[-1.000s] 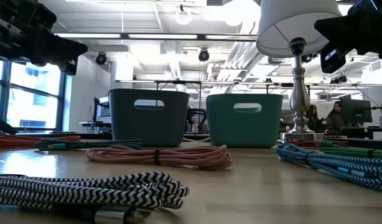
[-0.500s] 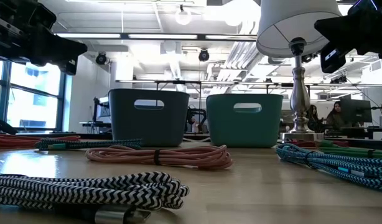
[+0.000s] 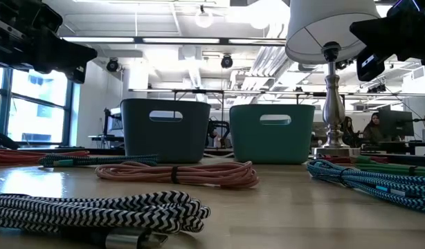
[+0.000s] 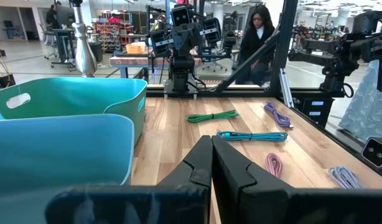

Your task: Pick & Place USB Port

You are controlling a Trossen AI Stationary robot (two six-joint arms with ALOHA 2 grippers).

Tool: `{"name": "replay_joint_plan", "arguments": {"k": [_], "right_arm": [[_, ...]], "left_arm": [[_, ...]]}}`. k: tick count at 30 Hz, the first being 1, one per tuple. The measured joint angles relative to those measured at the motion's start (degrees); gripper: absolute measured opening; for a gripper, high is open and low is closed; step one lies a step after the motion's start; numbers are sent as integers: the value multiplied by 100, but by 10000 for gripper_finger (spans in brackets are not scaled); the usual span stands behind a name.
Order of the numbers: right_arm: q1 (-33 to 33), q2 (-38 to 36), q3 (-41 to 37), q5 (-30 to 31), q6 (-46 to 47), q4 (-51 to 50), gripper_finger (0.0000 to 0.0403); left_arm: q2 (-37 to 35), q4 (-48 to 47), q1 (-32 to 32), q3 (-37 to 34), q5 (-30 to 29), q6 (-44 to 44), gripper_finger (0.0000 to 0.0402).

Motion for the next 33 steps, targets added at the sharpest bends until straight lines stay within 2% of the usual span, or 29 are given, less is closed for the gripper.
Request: {"name": "replay_joint_plan", "arguments": {"k": [22,33], "right_arm": [[1,0,0,1,2,0,5],[1,2,1,58,344,79,5]], "left_arm": [[-2,0,-2,-1,-4,0,0],[0,-2,0,-2,-28,0,0]]}}
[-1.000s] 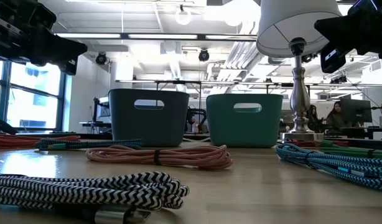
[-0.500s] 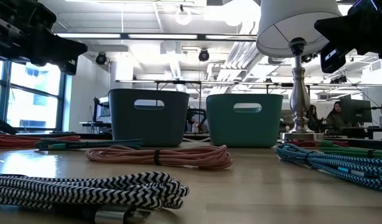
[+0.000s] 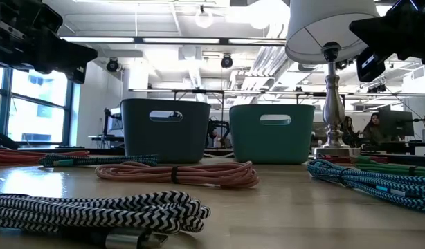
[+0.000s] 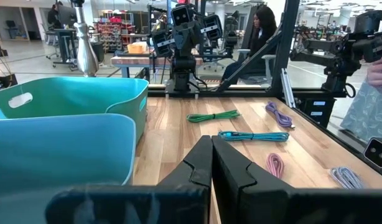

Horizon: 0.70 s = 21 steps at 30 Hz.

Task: Pick & Place USB Port
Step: Put the black and pink charger cable into the blue bin

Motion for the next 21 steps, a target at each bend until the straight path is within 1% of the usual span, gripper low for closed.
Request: {"name": "replay_joint_plan", "arguments": {"k": [4,6,8,10,13,17,19,21], "right_arm": [[-1,0,-1,9,-93,-1,5],[0,-1,1,12,-163,-8,5],[0,-1,0,194,-331,-31,5],[-2,11,0,370,-345,-48,5],[-2,37,0,386,-347,-85,5],[-1,82,5,394,-630,-135,5],[-1,141,86,476,-936,-339,5],[12,215,267,485,-1443,-420,5]], "left_arm": [[0,-2,0,2,-77,0,0],[0,-19,0,2,-370,0,0],[-1,-61,0,2,-575,1,0],[0,-58,0,2,-618,2,0],[0,-59,0,2,-574,32,0],[0,-62,0,1,-516,479,0],[0,-4,0,0,-546,918,0],[0,212,0,2,-532,1494,0]]}}
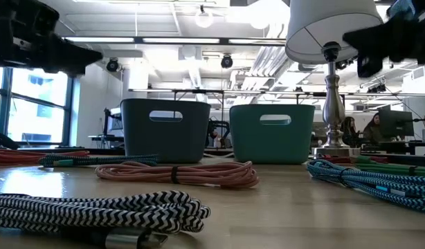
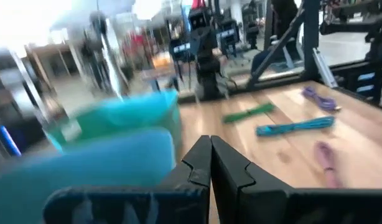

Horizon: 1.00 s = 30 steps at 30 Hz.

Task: Pick & Place USB Port
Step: Put the black and pink charger cable into the blue bin

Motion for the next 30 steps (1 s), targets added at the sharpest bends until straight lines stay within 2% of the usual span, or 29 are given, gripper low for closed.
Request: {"name": "replay_joint_plan", "arguments": {"k": [4,7,12,15,19,24,27,30], "right_arm": [[106,306,668,125,-788,-460,5],[239,771,1517,494,-1017,-1278,5],[576,2070,2978,1244,-1296,-2745,5],[755,2987,3959,1910,-1231,-4113,5],[861,4236,5280,2458,-440,-6504,5],[862,5580,6450,2227,137,-8888,4],[818,6175,6801,1910,595,-9633,4],[653,6515,6866,1659,919,-9769,4]], "left_arm": [[-2,554,0,29,23,942,0],[6,315,0,197,2,1435,0],[30,352,0,467,1,1909,0],[39,262,0,468,-1,1964,0],[35,18,0,483,-1,1961,0],[37,-441,0,483,-13,1845,0],[37,-492,0,483,-65,1802,0],[37,-484,0,483,-62,1806,0]]}}
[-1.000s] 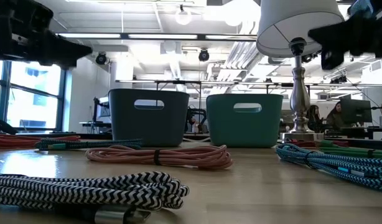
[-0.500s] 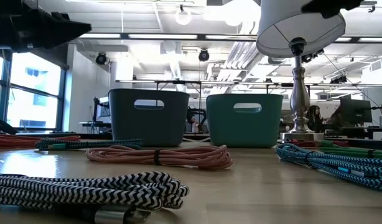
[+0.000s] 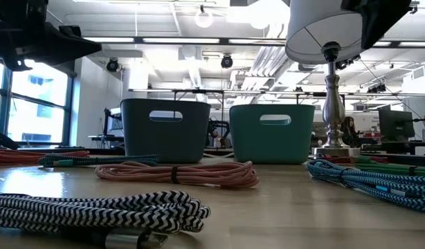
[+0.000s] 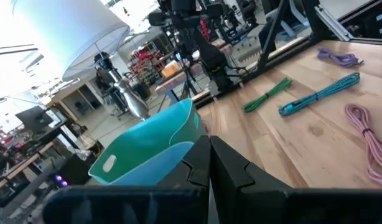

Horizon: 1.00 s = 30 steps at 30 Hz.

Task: Pick & Place USB Port
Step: Put the black and pink charger cable into the blue bin

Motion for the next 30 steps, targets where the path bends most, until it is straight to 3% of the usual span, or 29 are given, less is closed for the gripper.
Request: {"name": "replay_joint_plan", "arguments": {"k": [2,8,14,22,30], "right_arm": [[-173,114,-47,-291,-3,1,4],[-751,147,-576,-347,374,-24,13],[-1151,1,-1320,-383,184,61,66],[-1306,-98,-2192,-772,-953,1369,144],[-1480,-83,-2787,-754,-1669,2288,176]], "left_arm": [[0,-5,0,2,0,-2,0],[0,-50,0,7,147,-42,0],[0,-175,0,11,232,-90,0],[0,-242,0,11,289,-212,0],[0,-242,0,13,386,-214,0]]}}
